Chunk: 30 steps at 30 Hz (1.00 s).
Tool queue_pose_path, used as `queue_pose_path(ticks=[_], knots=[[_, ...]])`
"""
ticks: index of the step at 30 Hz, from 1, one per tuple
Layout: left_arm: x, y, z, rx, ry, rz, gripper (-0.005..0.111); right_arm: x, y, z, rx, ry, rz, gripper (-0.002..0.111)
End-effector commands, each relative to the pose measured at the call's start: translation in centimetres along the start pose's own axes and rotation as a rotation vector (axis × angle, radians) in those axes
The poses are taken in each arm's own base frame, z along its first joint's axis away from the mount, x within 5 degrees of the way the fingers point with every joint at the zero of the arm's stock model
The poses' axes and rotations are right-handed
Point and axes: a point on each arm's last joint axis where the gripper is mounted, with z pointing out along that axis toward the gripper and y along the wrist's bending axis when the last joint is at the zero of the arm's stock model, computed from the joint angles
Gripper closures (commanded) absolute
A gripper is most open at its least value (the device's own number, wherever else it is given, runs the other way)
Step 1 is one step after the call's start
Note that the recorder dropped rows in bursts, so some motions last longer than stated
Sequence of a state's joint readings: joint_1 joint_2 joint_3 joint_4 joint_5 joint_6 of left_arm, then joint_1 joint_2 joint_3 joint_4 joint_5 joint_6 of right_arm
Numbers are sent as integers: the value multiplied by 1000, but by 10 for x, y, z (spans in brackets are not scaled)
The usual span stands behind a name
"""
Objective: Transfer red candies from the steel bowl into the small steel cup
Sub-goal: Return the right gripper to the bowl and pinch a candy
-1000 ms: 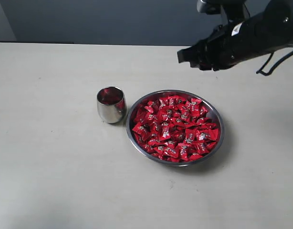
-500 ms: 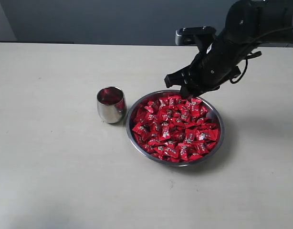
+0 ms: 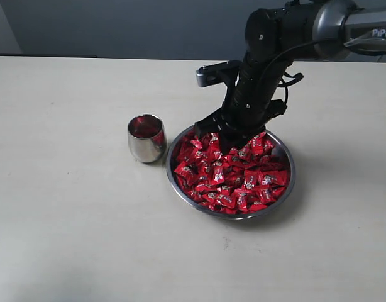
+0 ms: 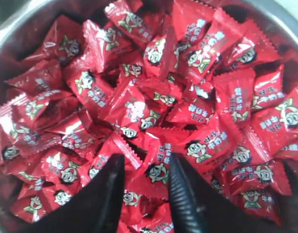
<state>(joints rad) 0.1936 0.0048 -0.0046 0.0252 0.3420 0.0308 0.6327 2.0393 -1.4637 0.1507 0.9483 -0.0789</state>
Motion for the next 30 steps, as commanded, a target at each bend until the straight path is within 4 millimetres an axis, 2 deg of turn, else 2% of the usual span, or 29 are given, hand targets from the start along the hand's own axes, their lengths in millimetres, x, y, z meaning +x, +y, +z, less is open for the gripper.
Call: queue_pose_path(ticks=[1,19,24,30], knots=[[1,0,0,5,-8,2,106,-1,0,8,21,27,-21,77],[1,0,0,5,-8,2,106,-3,-2,19,34,20,-27,77],[1,0,0,5,-8,2,106,-4,-2,19,35,8,-27,64],[1,0,0,5,-8,2,106,-4,-3,19,40,14,-31,64]])
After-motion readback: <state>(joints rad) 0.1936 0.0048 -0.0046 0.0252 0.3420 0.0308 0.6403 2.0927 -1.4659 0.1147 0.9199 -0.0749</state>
